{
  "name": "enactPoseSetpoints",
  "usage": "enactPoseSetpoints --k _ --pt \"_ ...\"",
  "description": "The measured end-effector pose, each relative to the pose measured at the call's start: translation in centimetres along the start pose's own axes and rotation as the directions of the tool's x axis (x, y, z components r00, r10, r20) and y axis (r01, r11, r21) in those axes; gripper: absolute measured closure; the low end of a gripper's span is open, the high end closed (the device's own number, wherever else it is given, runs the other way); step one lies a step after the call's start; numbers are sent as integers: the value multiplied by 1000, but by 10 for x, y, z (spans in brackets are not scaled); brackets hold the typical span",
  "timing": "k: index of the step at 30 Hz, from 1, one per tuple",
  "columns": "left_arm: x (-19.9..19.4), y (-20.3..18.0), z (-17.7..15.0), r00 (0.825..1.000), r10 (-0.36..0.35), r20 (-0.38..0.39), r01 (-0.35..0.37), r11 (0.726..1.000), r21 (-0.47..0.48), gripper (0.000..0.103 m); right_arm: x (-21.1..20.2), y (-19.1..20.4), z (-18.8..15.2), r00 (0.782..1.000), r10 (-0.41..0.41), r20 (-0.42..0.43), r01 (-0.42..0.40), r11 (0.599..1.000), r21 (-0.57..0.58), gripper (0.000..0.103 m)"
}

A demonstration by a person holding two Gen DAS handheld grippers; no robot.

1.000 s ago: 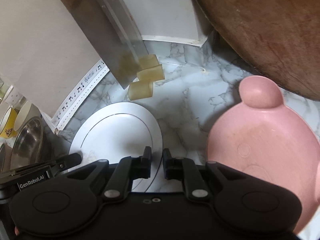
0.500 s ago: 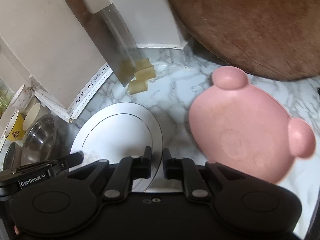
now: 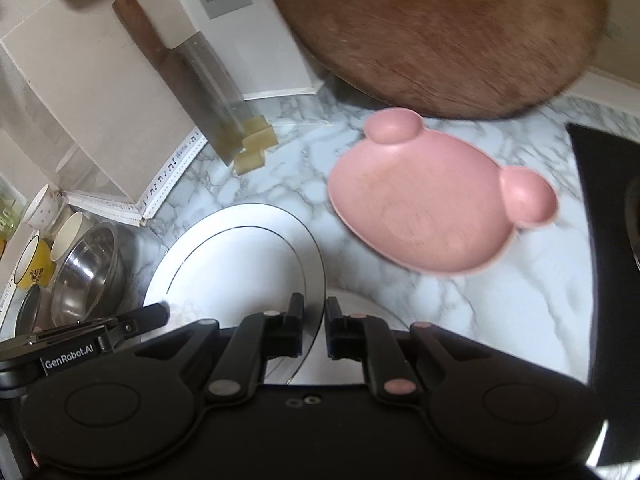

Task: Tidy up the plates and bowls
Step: 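Lift the small white plate with both grippers and carry it over the large plate, then lower the small plate onto the large plate and open both grippers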

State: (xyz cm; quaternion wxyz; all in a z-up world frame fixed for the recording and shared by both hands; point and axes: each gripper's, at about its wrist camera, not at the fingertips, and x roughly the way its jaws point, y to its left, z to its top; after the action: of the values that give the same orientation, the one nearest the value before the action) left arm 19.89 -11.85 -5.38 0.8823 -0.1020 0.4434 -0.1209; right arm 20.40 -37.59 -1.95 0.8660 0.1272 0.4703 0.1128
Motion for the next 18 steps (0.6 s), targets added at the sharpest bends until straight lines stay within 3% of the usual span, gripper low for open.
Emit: enactPoseSetpoints --k 18 --pt "17 -25 -50 994 -18 -104 31 991 132 89 -16 -34 -76 998 -58 -38 63 991 120 92"
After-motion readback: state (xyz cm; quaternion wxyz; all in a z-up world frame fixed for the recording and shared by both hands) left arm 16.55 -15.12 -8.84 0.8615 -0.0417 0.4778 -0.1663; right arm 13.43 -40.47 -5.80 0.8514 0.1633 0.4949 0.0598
